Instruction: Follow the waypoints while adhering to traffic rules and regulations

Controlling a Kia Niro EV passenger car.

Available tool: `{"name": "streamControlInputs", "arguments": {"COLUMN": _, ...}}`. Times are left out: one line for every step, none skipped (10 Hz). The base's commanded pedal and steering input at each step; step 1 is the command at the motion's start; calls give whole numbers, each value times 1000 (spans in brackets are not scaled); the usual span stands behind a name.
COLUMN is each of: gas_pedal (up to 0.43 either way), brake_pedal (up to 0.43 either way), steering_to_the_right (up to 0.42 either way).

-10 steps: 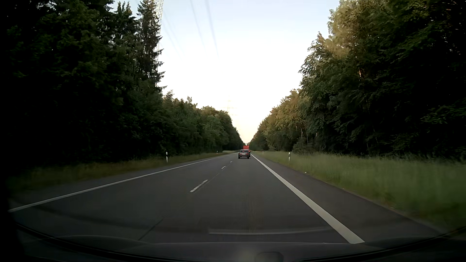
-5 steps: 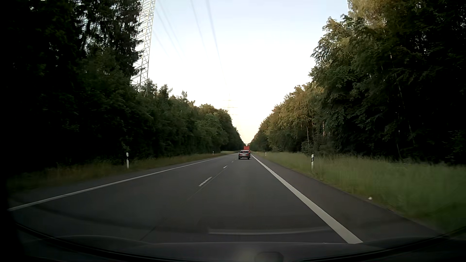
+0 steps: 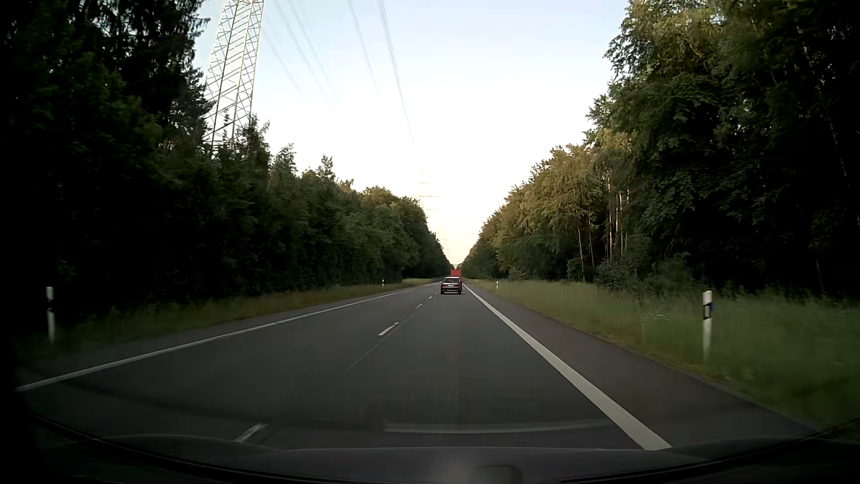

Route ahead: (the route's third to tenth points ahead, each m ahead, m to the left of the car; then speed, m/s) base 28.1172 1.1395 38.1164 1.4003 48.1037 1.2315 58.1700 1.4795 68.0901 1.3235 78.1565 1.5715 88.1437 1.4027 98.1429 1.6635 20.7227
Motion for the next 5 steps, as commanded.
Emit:
{"name": "streamControlInputs", "arguments": {"gas_pedal": 47, "brake_pedal": 18, "steering_to_the_right": 1}}
{"name": "streamControlInputs", "arguments": {"gas_pedal": 47, "brake_pedal": 18, "steering_to_the_right": 1}}
{"name": "streamControlInputs", "arguments": {"gas_pedal": 47, "brake_pedal": 18, "steering_to_the_right": 3}}
{"name": "streamControlInputs", "arguments": {"gas_pedal": 39, "brake_pedal": 24, "steering_to_the_right": 2}}
{"name": "streamControlInputs", "arguments": {"gas_pedal": 20, "brake_pedal": 24, "steering_to_the_right": 3}}
